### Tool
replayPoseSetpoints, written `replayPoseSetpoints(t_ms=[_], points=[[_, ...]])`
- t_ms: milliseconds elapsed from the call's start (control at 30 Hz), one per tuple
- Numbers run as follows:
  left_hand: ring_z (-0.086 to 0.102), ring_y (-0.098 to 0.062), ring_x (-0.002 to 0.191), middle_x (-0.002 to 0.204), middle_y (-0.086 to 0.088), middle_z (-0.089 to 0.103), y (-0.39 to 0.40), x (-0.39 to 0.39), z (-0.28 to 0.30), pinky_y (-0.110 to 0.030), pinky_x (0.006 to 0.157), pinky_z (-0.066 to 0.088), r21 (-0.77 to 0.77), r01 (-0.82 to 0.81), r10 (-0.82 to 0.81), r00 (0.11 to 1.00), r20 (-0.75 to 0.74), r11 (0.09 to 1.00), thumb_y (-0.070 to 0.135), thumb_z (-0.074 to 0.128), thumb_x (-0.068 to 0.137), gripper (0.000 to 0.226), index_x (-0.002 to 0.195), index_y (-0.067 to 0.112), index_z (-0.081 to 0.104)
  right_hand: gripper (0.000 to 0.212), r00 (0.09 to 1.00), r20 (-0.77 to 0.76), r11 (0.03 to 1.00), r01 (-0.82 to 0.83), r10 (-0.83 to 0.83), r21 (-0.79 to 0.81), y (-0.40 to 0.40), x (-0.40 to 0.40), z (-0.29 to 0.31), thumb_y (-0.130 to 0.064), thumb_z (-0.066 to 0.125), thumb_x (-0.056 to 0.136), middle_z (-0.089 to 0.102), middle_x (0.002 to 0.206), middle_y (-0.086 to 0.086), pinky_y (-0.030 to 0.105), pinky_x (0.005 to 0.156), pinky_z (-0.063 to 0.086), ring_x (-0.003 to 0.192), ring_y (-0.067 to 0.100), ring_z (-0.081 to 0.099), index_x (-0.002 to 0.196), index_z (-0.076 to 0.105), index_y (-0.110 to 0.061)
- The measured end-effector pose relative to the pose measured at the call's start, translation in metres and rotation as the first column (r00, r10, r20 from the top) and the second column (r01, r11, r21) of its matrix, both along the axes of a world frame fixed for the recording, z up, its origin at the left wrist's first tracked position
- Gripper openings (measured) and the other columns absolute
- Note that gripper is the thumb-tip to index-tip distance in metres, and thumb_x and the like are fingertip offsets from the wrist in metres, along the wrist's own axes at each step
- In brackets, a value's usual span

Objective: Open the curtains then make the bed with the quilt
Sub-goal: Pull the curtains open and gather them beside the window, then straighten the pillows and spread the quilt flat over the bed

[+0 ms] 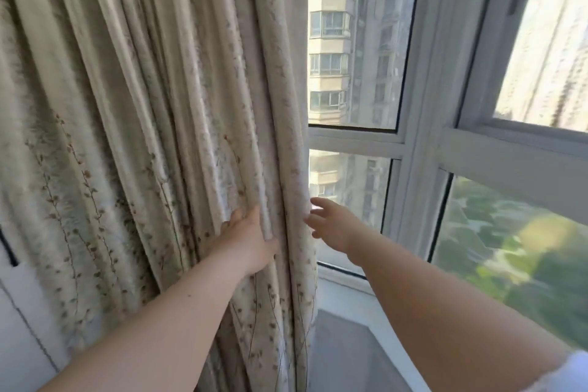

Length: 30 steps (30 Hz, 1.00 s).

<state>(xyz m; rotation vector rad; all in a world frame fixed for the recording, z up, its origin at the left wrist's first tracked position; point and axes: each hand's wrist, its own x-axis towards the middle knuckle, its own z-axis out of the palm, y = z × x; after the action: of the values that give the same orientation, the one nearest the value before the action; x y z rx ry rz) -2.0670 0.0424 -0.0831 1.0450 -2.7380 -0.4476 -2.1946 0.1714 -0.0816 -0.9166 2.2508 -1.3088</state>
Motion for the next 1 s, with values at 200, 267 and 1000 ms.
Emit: replayPoseSetpoints(t_ms=[200, 267, 1000], points=[[0.037, -0.025, 0.133, 0.157, 0.005, 0.014, 0.053, 0.019, -0.023, -0.041, 0.102, 0.041, 0.149, 0.281, -0.277, 0.960, -0.051, 0.948, 0.048, 0.049, 0.083, 0.076, 0.147, 0.032, 0.012, 0.059, 0.974, 0.058, 0.974, 0.215, -0.219, 0.078, 0.082, 0.052, -0.025, -0.039, 0.056, 0.088, 0.052, 0.138, 0.002, 0.034, 0.083, 0.052, 0.112, 0.024, 0.059, 0.141, 0.037, -0.025], [0.044, -0.025, 0.127, 0.153, -0.001, 0.024, 0.082, 0.027, -0.030, -0.031, 0.098, 0.041, 0.176, 0.377, -0.373, 0.926, -0.055, 0.909, 0.042, 0.051, 0.083, 0.071, 0.146, 0.030, 0.021, 0.058, 0.953, 0.074, 0.953, 0.285, -0.293, 0.100, 0.116, 0.076, -0.034, -0.038, 0.057, 0.088, 0.052, 0.138, 0.004, 0.042, 0.097, 0.048, 0.114, 0.025, 0.057, 0.141, 0.038, -0.023], [0.057, -0.017, 0.106, 0.125, 0.001, 0.058, 0.691, 0.342, -0.017, -0.029, 0.085, 0.047, 0.296, 0.937, -0.955, -0.100, -0.281, -0.185, 0.032, 0.060, 0.086, 0.049, 0.133, 0.022, 0.049, 0.047, 0.249, -0.145, 0.212, 0.950, -0.958, 0.228, 0.681, 0.589, -0.026, -0.037, 0.053, 0.091, 0.059, 0.129, 0.004, 0.031, 0.086, 0.047, 0.106, 0.020, 0.060, 0.135, 0.049, -0.019]])
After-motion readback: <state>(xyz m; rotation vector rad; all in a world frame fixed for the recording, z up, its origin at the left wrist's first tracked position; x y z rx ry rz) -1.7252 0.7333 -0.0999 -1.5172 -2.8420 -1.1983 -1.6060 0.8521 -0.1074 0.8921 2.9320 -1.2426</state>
